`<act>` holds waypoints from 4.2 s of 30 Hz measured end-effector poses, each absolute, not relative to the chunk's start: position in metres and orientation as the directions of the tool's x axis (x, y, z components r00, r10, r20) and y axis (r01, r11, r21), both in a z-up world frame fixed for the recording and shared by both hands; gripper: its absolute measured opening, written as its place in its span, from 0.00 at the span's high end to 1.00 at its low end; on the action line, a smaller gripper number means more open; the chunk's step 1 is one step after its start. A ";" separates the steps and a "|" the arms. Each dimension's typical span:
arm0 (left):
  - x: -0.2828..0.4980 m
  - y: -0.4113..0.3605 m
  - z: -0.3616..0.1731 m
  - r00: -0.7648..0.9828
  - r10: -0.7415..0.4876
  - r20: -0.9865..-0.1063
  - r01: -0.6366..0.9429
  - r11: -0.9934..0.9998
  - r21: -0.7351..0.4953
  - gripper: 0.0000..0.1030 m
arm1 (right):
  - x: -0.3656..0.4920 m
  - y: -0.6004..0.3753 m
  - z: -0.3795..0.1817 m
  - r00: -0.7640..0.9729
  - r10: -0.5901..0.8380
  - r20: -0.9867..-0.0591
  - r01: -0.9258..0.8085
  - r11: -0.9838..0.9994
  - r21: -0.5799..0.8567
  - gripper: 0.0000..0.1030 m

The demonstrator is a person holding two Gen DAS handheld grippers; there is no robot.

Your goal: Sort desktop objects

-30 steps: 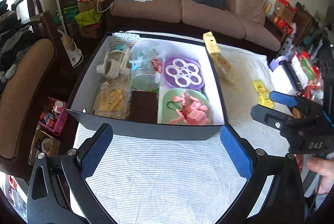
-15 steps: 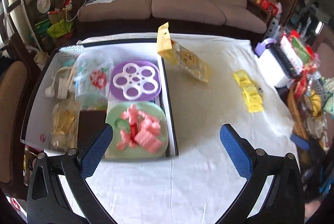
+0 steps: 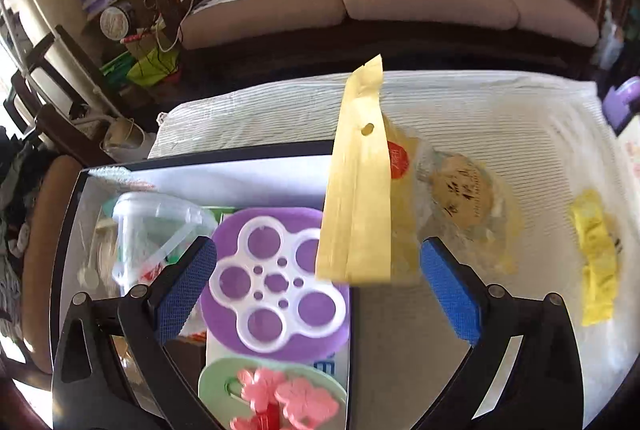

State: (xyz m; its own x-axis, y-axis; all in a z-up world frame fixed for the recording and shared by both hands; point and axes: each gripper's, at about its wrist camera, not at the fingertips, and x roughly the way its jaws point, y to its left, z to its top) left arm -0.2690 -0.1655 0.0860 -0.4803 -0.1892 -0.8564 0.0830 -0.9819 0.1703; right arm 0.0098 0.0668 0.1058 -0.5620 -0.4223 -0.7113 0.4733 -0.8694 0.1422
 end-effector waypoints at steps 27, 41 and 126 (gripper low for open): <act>-0.202 -0.061 0.132 -0.547 0.096 -0.831 -0.217 -0.976 0.030 0.97 | 0.005 0.094 0.086 -0.526 -0.443 -0.726 0.414 -0.879 0.236 0.00; -0.064 -0.030 0.141 -0.479 0.249 -0.842 -0.335 -0.938 -0.087 0.97 | 0.005 0.096 0.099 -0.587 -0.450 -0.673 0.403 -0.883 0.240 0.00; -0.033 -0.445 0.173 -0.582 -0.110 -0.805 0.040 -0.993 0.107 0.83 | -0.085 -0.261 0.137 -0.279 -0.621 -0.732 0.567 -0.722 0.397 0.54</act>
State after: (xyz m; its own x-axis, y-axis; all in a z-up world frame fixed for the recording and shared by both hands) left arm -0.0335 -0.4453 0.1733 -0.5824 -0.1099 -0.8055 0.0400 -0.9935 0.1066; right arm -0.0854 -0.2607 0.1372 -0.2785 -0.6214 -0.7323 0.5669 -0.7218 0.3969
